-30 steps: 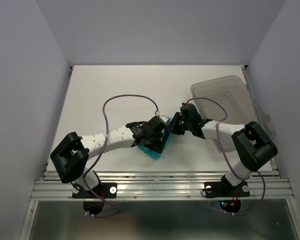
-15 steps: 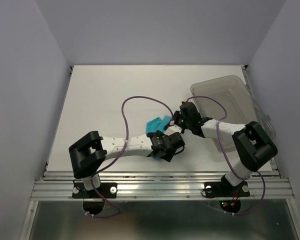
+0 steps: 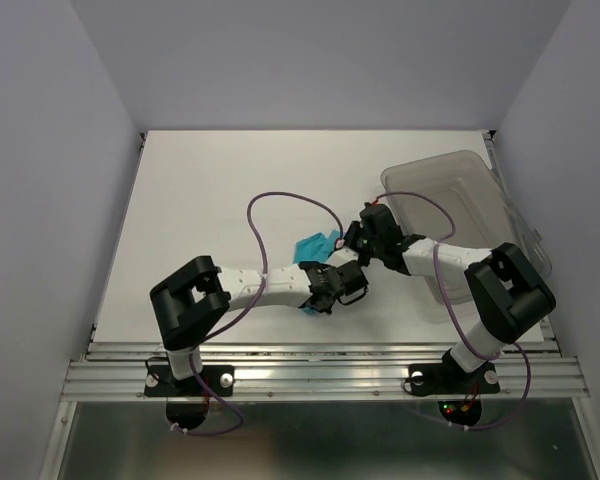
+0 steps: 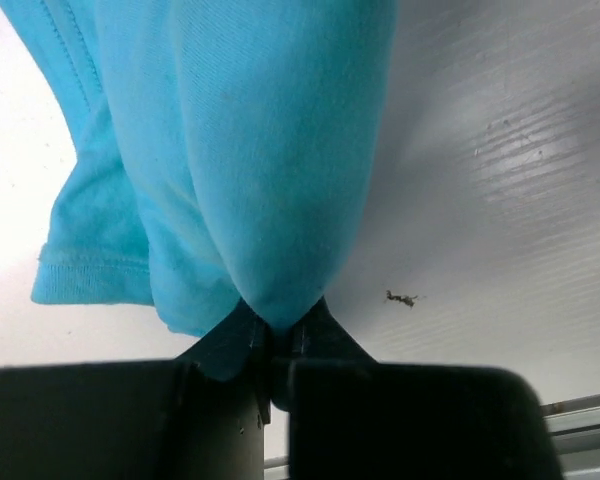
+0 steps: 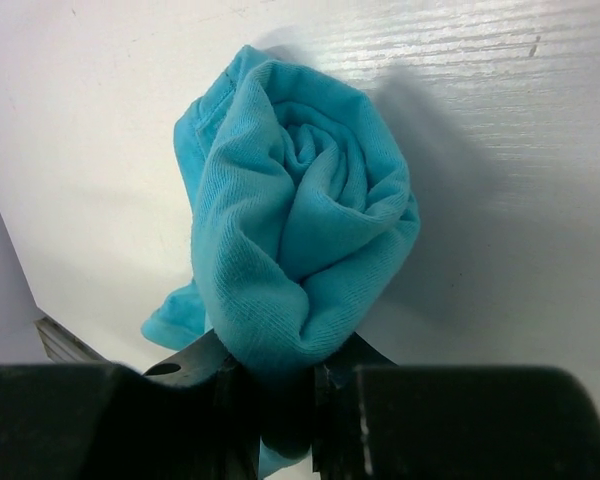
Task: Roll the t-shirts
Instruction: Roll the T-shirt to the center of the board.
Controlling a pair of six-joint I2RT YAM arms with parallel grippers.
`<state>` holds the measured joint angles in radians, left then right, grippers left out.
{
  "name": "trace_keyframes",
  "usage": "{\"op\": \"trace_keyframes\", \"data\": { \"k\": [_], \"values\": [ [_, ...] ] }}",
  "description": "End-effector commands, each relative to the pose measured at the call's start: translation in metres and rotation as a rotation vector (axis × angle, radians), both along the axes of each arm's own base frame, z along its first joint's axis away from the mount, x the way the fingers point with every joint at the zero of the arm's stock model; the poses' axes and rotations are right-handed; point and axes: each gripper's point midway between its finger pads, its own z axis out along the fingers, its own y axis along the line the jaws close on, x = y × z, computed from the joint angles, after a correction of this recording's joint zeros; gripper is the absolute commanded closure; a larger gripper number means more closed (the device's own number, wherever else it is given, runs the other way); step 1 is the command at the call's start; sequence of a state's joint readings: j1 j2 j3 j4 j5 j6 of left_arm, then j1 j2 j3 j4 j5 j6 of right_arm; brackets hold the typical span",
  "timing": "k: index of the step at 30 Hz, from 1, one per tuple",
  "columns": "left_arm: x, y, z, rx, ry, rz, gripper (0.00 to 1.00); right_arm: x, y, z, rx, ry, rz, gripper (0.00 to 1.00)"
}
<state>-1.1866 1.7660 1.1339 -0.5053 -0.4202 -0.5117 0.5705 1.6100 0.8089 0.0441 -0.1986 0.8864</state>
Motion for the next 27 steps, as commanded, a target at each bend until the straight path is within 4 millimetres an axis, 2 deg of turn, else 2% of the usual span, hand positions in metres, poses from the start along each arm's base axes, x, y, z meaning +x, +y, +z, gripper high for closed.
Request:
{"op": "trace_keyframes", "data": {
  "k": [1,3,5,7,12,15,17,18,19,22,23,24,27],
  "values": [
    [0.011,-0.015,0.020,-0.133,-0.003,-0.015,1.00,0.010,0.006,0.031,0.026,-0.085,0.006,0.92],
    [0.011,-0.027,0.026,-0.236,0.043,-0.051,1.00,0.011,0.003,0.034,0.016,-0.096,-0.004,0.73],
    [0.013,-0.023,0.031,-0.313,0.080,-0.050,1.00,0.011,0.000,0.040,0.008,-0.110,-0.012,0.51],
    [0.004,-0.030,0.037,-0.426,0.142,-0.089,1.00,0.010,-0.007,0.041,-0.022,-0.110,-0.024,0.42],
    [0.004,-0.033,0.052,-0.638,0.255,-0.125,1.00,0.014,-0.020,0.062,-0.061,-0.172,-0.063,0.35],
    [-0.002,-0.033,0.054,-0.719,0.320,-0.148,1.00,0.014,-0.028,0.068,-0.091,-0.187,-0.087,0.34],
    [-0.003,-0.028,0.049,-0.741,0.367,-0.127,1.00,0.012,-0.031,0.078,-0.088,-0.206,-0.091,0.33],
    [-0.003,-0.034,0.055,-0.791,0.383,-0.159,1.00,0.016,-0.037,0.082,-0.106,-0.225,-0.118,0.33],
    [-0.006,-0.032,0.051,-0.801,0.409,-0.154,1.00,0.015,-0.039,0.089,-0.106,-0.241,-0.122,0.33],
    [-0.001,-0.030,0.055,-0.889,0.458,-0.151,1.00,0.016,-0.046,0.096,-0.131,-0.262,-0.140,0.32],
    [0.000,-0.024,0.049,-0.903,0.474,-0.128,1.00,0.016,-0.048,0.097,-0.137,-0.268,-0.141,0.32],
    [0.000,-0.026,0.054,-0.945,0.490,-0.139,1.00,0.016,-0.049,0.099,-0.141,-0.271,-0.144,0.32],
    [0.004,-0.017,0.052,-0.995,0.514,-0.109,1.00,0.015,-0.049,0.097,-0.145,-0.269,-0.140,0.33]
  ]
}}
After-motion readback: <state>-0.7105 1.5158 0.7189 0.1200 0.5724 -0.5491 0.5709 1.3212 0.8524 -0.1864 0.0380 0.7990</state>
